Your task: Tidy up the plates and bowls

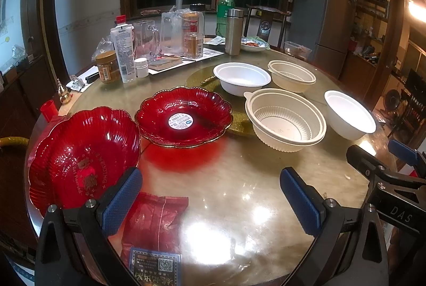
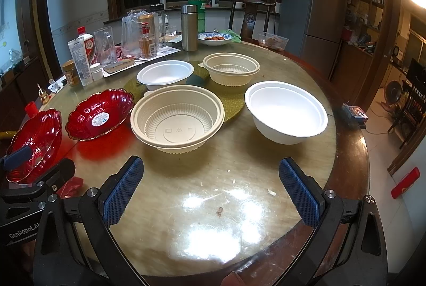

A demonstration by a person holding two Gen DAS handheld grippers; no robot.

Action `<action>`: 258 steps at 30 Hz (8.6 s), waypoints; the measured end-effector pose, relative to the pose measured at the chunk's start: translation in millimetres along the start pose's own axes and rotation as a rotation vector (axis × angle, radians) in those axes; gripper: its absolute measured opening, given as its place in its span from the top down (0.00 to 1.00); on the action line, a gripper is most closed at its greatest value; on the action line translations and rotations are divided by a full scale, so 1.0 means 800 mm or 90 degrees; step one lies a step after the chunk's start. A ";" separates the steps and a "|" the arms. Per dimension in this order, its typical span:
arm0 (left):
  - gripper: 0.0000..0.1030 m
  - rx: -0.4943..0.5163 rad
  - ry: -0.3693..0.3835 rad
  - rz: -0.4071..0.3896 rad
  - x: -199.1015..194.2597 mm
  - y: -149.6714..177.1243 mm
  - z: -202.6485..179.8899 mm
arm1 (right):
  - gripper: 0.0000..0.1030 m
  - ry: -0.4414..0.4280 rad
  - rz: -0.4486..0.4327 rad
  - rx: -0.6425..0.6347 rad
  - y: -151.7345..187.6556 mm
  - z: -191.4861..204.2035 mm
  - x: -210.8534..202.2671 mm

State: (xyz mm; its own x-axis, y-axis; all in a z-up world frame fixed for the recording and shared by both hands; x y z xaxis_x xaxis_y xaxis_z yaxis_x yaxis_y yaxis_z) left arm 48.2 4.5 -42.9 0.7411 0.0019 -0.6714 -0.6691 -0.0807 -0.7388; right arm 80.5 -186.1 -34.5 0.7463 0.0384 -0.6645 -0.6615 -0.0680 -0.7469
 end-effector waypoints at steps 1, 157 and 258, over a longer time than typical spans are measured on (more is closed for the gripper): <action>0.00 -0.001 0.000 -0.001 0.000 0.000 0.000 | 0.00 0.000 0.000 0.000 0.000 0.000 0.000; 0.21 -0.216 0.080 0.302 0.221 -0.106 0.141 | 0.44 -0.485 0.315 0.407 -0.001 0.171 0.191; 0.92 -0.298 -0.115 0.068 -0.008 0.012 0.308 | 0.88 -0.505 0.209 0.006 -0.010 0.357 0.074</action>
State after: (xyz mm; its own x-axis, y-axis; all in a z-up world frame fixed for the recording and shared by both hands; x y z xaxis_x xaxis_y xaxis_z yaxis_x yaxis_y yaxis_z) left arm 23.1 249.0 -60.4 0.6208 0.1376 -0.7718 -0.6133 -0.5280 -0.5874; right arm 109.0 101.5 -75.5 0.2472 0.7043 -0.6655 -0.8379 -0.1896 -0.5119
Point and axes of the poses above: each gripper's, at about its wrist camera, not at the fingertips, and x roughly the way its jaws point, z to its left, y to its underside, the point moved 7 cm from there along x, roughly the way its jaws point, and after that the axes turned 1 degree about z, right-handed, at the moved point
